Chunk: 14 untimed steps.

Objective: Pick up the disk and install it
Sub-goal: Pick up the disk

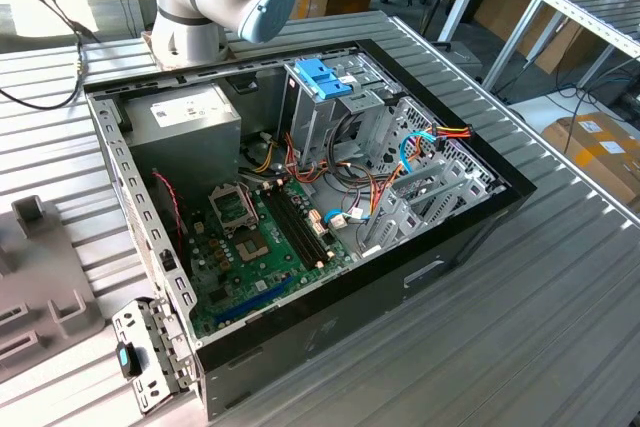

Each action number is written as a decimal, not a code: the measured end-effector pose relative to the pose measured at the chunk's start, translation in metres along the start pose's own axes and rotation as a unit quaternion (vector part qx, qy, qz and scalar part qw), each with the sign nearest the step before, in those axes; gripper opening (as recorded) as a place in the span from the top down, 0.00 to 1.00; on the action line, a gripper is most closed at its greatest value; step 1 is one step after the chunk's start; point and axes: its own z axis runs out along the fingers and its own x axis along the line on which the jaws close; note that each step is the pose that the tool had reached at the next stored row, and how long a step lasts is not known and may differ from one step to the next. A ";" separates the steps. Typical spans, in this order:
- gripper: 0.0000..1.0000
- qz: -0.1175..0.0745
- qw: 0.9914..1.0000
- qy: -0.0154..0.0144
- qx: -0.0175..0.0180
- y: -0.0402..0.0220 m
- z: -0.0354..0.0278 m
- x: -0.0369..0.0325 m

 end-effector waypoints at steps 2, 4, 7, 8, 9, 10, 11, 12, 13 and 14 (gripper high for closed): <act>0.62 0.000 1.000 0.000 -0.001 -0.0006 0.0023 0.0007; 0.62 0.005 1.000 -0.001 -0.003 -0.0007 0.0075 0.0041; 0.62 0.013 1.000 -0.001 -0.003 -0.0005 0.0111 0.0084; 0.62 0.013 1.000 -0.001 -0.003 -0.0005 0.0111 0.0084; 0.62 0.013 1.000 -0.001 -0.003 -0.0005 0.0111 0.0085; 0.63 0.013 1.000 -0.001 -0.003 -0.0005 0.0111 0.0085; 0.63 0.013 1.000 -0.001 -0.003 -0.0005 0.0111 0.0084; 0.63 0.013 1.000 -0.001 -0.003 -0.0005 0.0111 0.0085; 0.63 0.013 1.000 -0.001 -0.003 -0.0005 0.0111 0.0084; 0.63 0.013 1.000 -0.001 -0.003 -0.0005 0.0111 0.0084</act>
